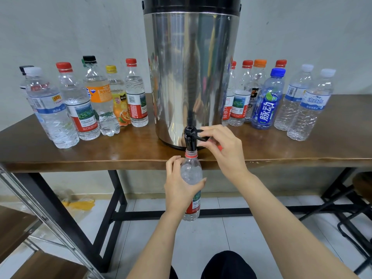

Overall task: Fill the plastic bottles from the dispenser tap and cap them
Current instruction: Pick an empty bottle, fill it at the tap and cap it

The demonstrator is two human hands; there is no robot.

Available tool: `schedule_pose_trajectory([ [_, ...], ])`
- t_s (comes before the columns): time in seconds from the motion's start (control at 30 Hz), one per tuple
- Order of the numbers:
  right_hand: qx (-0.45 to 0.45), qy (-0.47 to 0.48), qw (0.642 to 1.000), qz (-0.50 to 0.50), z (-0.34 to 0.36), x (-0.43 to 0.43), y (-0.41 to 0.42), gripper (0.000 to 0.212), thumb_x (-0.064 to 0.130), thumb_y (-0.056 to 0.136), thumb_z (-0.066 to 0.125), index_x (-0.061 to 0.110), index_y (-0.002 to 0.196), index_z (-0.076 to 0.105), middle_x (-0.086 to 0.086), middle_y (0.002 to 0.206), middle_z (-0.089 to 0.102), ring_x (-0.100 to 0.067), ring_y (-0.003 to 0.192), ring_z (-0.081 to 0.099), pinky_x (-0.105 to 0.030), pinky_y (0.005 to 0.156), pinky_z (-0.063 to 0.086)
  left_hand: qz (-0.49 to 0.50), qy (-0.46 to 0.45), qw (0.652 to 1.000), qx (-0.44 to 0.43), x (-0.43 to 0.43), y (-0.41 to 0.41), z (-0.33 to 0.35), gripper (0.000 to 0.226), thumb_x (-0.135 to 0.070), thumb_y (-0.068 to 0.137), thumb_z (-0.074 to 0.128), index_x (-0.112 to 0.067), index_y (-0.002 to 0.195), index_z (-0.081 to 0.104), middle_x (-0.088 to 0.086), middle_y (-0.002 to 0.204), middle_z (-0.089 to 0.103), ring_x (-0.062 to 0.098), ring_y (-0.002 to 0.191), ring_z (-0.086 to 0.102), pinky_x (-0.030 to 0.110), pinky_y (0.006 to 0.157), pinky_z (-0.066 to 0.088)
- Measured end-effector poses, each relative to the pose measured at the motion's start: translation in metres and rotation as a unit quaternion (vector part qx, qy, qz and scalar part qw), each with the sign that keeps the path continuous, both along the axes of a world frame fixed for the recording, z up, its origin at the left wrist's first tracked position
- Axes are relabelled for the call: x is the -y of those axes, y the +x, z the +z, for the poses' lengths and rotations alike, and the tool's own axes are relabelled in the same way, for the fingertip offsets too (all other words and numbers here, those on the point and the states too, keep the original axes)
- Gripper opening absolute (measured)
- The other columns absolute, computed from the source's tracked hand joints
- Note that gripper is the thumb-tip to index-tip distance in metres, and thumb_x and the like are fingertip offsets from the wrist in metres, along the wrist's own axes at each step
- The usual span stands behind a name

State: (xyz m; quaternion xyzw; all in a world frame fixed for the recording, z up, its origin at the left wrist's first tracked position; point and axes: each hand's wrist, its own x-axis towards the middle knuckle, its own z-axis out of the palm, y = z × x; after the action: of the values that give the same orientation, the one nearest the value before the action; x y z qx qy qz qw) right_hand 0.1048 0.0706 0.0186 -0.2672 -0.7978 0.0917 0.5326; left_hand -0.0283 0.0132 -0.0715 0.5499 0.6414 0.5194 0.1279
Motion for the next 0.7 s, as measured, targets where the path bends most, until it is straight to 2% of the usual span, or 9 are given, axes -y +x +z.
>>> schedule_pose_trajectory([
  [0.07, 0.027, 0.028, 0.999, -0.008, 0.005, -0.001, 0.003, 0.029, 0.037, 0.093, 0.057, 0.013, 0.100, 0.072, 0.005, 0.109, 0.068, -0.016, 0.092, 0.058, -0.032, 0.078, 0.051, -0.001, 0.002, 1.000, 0.000, 0.000, 0.000, 0.000, 0.073, -0.038, 0.062, 0.089, -0.028, 0.120, 0.046, -0.016, 0.127, 0.035, -0.010, 0.102, 0.038, 0.004, 0.074, 0.033],
  [0.13, 0.051, 0.054, 0.997, -0.017, 0.010, 0.000, 0.005, 0.036, 0.040, 0.096, 0.052, 0.010, 0.100, 0.073, 0.002, 0.108, 0.070, -0.020, 0.090, 0.059, -0.029, 0.078, 0.049, -0.002, 0.004, 1.000, -0.001, 0.000, -0.001, 0.000, 0.072, -0.039, 0.062, 0.089, -0.029, 0.119, 0.046, -0.016, 0.126, 0.035, -0.012, 0.101, 0.038, 0.006, 0.074, 0.035],
  [0.2, 0.073, 0.072, 0.994, -0.028, 0.014, 0.000, 0.007, 0.034, 0.035, 0.096, 0.052, 0.008, 0.099, 0.073, 0.000, 0.106, 0.071, -0.022, 0.089, 0.059, -0.026, 0.078, 0.047, -0.001, 0.005, 1.000, -0.002, 0.000, -0.001, 0.000, 0.071, -0.039, 0.062, 0.089, -0.029, 0.118, 0.046, -0.016, 0.127, 0.036, -0.009, 0.102, 0.040, 0.009, 0.075, 0.037],
  [0.33, 0.092, 0.091, 0.991, -0.038, 0.016, 0.001, 0.006, 0.026, 0.024, 0.094, 0.053, 0.007, 0.098, 0.072, -0.001, 0.103, 0.071, -0.016, 0.089, 0.057, -0.016, 0.077, 0.043, -0.002, 0.005, 1.000, -0.001, -0.001, -0.001, -0.001, 0.072, -0.038, 0.062, 0.089, -0.027, 0.120, 0.047, -0.015, 0.127, 0.036, -0.006, 0.103, 0.041, 0.004, 0.074, 0.035],
  [0.43, 0.111, 0.117, 0.986, -0.039, 0.018, -0.001, 0.006, 0.022, 0.020, 0.094, 0.054, 0.006, 0.096, 0.070, -0.003, 0.098, 0.070, -0.010, 0.093, 0.055, -0.008, 0.080, 0.037, -0.003, 0.007, 1.000, 0.001, -0.001, -0.001, -0.001, 0.071, -0.037, 0.061, 0.090, -0.025, 0.118, 0.048, -0.015, 0.127, 0.036, -0.010, 0.102, 0.042, 0.004, 0.074, 0.036],
  [0.53, 0.128, 0.140, 0.981, -0.035, 0.023, -0.004, 0.007, 0.019, 0.019, 0.094, 0.056, 0.006, 0.095, 0.069, -0.004, 0.094, 0.069, -0.016, 0.090, 0.057, -0.012, 0.078, 0.041, -0.004, 0.010, 1.000, 0.005, -0.001, -0.001, -0.002, 0.070, -0.035, 0.061, 0.089, -0.025, 0.117, 0.049, -0.016, 0.125, 0.036, -0.020, 0.106, 0.040, 0.003, 0.072, 0.036],
  [0.63, 0.140, 0.158, 0.977, -0.031, 0.038, -0.002, -0.003, 0.021, 0.023, 0.094, 0.056, 0.007, 0.090, 0.069, -0.001, 0.085, 0.066, -0.015, 0.080, 0.050, -0.015, 0.069, 0.043, -0.003, 0.010, 1.000, 0.003, 0.000, -0.001, -0.001, 0.070, -0.035, 0.062, 0.089, -0.027, 0.117, 0.047, -0.017, 0.124, 0.035, -0.023, 0.108, 0.038, 0.001, 0.068, 0.036],
  [0.7, 0.163, 0.129, 0.977, -0.049, 0.057, 0.001, -0.020, 0.025, 0.032, 0.094, 0.055, 0.012, 0.088, 0.069, 0.003, 0.083, 0.064, -0.014, 0.079, 0.048, -0.024, 0.063, 0.044, -0.006, 0.007, 1.000, 0.005, 0.000, -0.001, -0.001, 0.071, -0.035, 0.063, 0.090, -0.027, 0.118, 0.047, -0.017, 0.125, 0.034, -0.025, 0.108, 0.037, 0.000, 0.068, 0.036],
])
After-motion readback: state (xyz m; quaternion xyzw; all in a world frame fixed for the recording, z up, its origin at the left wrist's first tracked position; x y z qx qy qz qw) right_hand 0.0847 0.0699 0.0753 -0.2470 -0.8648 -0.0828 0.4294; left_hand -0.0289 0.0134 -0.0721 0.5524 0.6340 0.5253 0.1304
